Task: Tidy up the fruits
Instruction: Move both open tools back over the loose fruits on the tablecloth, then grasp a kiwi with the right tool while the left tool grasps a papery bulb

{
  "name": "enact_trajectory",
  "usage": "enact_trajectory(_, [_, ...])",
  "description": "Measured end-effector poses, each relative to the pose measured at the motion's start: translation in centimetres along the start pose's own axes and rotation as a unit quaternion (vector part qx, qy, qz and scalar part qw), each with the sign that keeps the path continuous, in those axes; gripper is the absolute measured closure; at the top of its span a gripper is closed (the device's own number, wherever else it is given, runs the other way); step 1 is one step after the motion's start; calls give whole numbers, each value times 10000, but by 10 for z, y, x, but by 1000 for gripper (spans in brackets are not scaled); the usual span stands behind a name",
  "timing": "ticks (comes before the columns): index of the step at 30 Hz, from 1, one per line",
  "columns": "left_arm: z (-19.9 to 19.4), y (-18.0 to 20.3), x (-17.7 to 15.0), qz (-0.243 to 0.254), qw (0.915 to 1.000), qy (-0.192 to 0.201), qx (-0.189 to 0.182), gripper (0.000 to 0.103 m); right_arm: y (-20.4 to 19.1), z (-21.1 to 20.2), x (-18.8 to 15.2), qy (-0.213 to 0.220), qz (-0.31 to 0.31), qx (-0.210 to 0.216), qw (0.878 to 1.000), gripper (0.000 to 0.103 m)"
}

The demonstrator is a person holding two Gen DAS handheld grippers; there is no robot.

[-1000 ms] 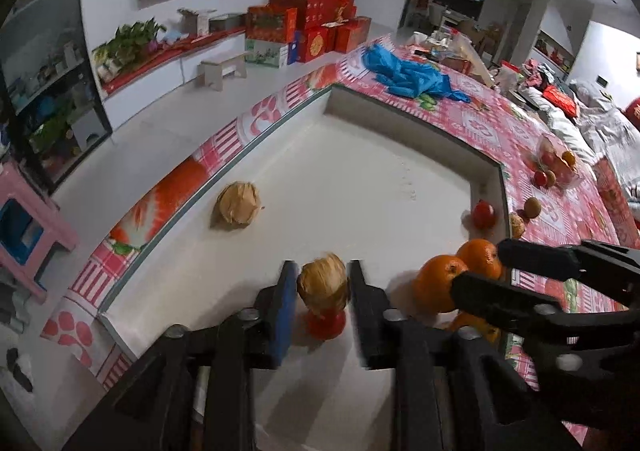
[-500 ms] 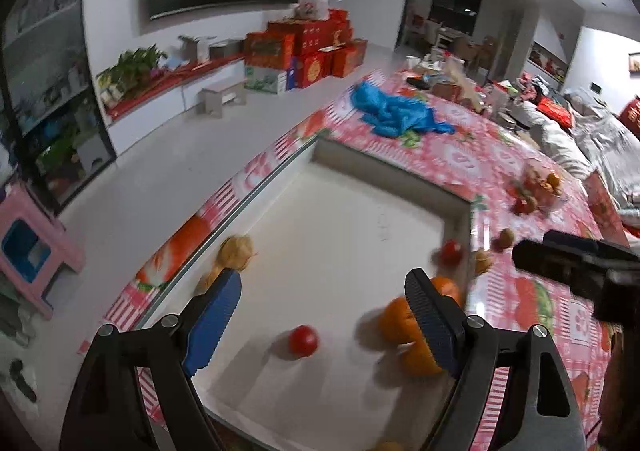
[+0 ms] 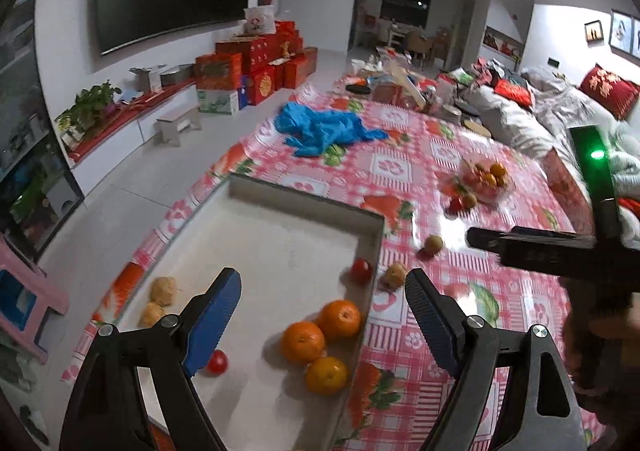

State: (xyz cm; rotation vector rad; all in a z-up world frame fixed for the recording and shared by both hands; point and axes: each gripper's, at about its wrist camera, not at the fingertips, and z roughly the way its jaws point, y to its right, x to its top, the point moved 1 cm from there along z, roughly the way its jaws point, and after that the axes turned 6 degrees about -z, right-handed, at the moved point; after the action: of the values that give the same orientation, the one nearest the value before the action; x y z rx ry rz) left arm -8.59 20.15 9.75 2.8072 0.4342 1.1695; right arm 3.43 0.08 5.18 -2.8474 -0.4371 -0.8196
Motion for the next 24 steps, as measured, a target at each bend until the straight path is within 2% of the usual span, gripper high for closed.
enact_trajectory(5, [16, 9, -15, 263, 9994, -220, 101, 18, -3, 34, -8, -143, -175, -181, 9996, 20])
enact_trajectory(7, [19, 11, -19, 308, 9991, -268, 90, 18, -7, 44, -6, -158, -223, -174, 9995, 27])
enact_trajectory(14, [32, 19, -26, 452, 9981, -409, 122, 18, -15, 71, 1, -206, -209, -99, 9995, 40])
enact_trajectory(17, [37, 27, -29, 575, 9972, -468, 114, 18, -21, 73, 2, -89, -358, -175, 9992, 50])
enact_trajectory(20, [40, 35, -30, 685, 9964, -495, 115, 18, -22, 73, 3, -15, -349, -92, 9993, 71])
enact_trajectory(21, [41, 38, -30, 722, 9961, -493, 128, 18, -20, 73, 3, -1, -312, -24, 9995, 75])
enact_trajectory(24, [44, 49, -29, 832, 9952, -499, 158, 18, -12, 67, -1, 52, -214, 90, 9997, 75])
